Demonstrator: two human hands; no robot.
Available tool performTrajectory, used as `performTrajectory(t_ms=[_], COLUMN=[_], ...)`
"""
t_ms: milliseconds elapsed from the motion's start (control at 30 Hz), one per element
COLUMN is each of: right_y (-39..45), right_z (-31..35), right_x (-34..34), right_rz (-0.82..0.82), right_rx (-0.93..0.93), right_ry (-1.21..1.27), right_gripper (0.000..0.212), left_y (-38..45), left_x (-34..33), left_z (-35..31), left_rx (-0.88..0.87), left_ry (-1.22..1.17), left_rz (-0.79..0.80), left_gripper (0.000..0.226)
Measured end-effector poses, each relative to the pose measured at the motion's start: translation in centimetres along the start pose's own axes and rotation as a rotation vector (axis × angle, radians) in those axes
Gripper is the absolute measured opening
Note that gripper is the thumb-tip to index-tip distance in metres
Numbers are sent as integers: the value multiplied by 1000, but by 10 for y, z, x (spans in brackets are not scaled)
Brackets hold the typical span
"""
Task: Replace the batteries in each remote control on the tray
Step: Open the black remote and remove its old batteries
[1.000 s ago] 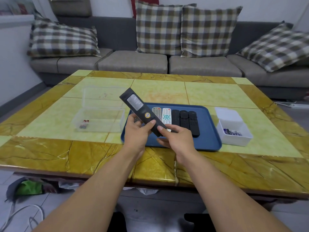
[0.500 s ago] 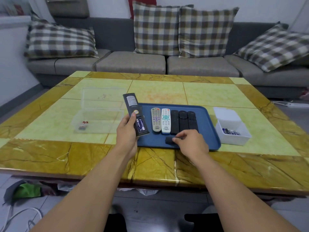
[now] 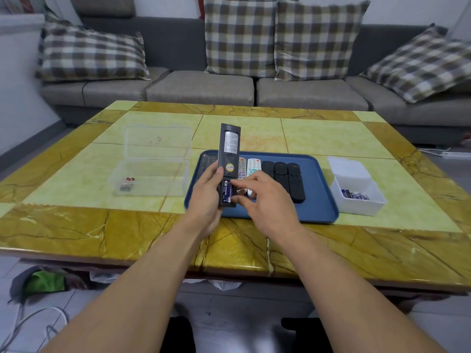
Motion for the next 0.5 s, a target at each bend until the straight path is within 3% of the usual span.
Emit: performTrajectory(t_ms=[500], right_y=[1], right_z=[10], right_x=[-4], right_rz=[93], right_rx=[64], right_ry=[-69], right_gripper=[40], left_y=[1], left_x=[0], left_z=[6], left_rx=[35], left_ry=[-25], left_rz=[37], left_gripper=[25])
Point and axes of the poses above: each hand's wrist, its own y-axis towards the middle knuckle, its own x-axis out of the back of the hand, z = x × y, the point moved 4 cm from there along y, towards the middle knuckle, and after that the axes turned 5 degrees about -x, right-handed, at the moved point
